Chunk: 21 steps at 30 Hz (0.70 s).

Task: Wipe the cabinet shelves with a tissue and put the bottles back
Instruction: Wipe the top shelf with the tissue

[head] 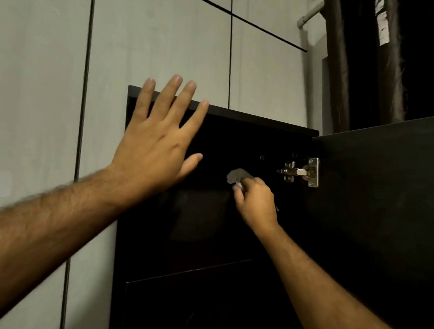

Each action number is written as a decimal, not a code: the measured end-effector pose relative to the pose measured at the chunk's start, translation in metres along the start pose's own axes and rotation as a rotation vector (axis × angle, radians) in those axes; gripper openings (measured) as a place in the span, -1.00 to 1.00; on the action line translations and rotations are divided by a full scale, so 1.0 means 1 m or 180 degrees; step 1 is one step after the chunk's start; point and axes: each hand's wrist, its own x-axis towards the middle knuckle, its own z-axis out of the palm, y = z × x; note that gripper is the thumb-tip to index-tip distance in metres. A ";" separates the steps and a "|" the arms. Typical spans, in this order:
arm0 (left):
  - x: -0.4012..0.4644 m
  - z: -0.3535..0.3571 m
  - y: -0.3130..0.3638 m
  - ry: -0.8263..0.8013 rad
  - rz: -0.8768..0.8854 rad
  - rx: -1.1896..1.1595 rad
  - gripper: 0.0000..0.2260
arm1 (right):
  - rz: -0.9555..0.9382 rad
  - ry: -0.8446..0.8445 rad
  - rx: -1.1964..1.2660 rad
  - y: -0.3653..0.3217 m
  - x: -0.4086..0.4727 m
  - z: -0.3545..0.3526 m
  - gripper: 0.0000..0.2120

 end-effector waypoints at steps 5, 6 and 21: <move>0.000 -0.004 -0.001 -0.0097 0.0025 0.0037 -0.25 | -0.0181 -0.0087 0.0319 0.009 -0.014 0.003 -0.91; -0.001 -0.005 -0.001 -0.0106 0.0017 0.0016 -0.26 | -0.0037 0.0012 0.0337 0.013 -0.009 0.000 -0.87; 0.002 -0.015 0.015 -0.0055 -0.0427 -0.0306 -0.42 | 0.0886 -0.1007 -0.0061 -0.003 0.006 0.010 -0.28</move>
